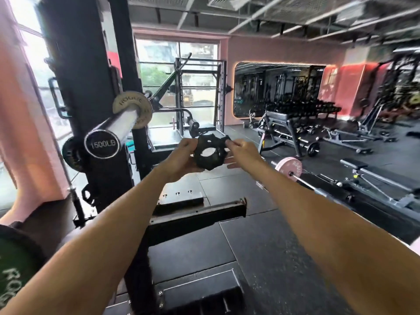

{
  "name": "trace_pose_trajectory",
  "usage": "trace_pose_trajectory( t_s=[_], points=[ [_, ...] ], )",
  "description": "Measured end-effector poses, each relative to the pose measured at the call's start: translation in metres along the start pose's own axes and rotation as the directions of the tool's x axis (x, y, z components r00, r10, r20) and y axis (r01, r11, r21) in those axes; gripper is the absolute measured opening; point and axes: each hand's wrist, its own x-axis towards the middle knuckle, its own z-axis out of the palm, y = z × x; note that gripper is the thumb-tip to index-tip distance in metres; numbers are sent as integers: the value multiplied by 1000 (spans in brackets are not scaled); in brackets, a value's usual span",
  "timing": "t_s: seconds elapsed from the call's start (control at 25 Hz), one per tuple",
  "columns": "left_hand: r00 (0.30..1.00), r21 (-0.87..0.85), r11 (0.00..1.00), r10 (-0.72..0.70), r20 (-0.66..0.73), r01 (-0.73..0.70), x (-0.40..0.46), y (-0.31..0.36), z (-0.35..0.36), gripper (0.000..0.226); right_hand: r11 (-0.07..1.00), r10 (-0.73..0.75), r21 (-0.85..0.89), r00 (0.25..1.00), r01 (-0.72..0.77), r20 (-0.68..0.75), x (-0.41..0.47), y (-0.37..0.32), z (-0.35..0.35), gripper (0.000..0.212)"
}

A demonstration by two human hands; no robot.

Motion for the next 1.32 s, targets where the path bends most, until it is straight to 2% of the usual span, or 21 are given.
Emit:
trace_pose_trajectory(
  t_s=[0.08, 0.24, 0.48, 0.6, 0.64, 0.76, 0.92, 1.08, 1.32],
  points=[
    [1000, -13, 1000, -16, 0, 16, -24, 21, 1, 37, 1000, -21, -2, 1000, 21, 15, -21, -22, -1, 29],
    [1000, -34, 999, -9, -19, 8, -94, 58, 11, 26, 997, -71, 34, 996, 69, 61, -72, -57, -4, 38],
    [995, 68, 997, 27, -95, -21, -192, 99, 11, 29, 985, -132, 124, 987, 120, 95, -148, -105, 3, 36],
    [976, 22, 1000, 14, -216, -10, -227, 115, -3, 53, 982, -161, 118, 977, 146, 137, -172, -127, 17, 40],
    [970, 19, 1000, 16, -242, -11, -237, 119, -10, 54, 981, -173, 118, 973, 156, 150, -178, -134, 24, 40],
    [973, 95, 995, 46, -227, -25, -254, 124, -30, 34, 976, -201, 125, 962, 180, 186, -190, -148, 44, 34],
    [961, 79, 996, -22, -275, 46, -262, 126, -50, 33, 984, -172, 83, 960, 157, 220, -191, -157, 66, 31],
    [938, 67, 996, -29, -345, 55, -249, 117, -70, 46, 988, -151, 59, 964, 141, 220, -181, -158, 85, 32],
    [913, 15, 998, -55, -403, 67, -216, 113, -86, 97, 991, -125, 59, 980, 117, 158, -150, -150, 109, 36]
  ],
)
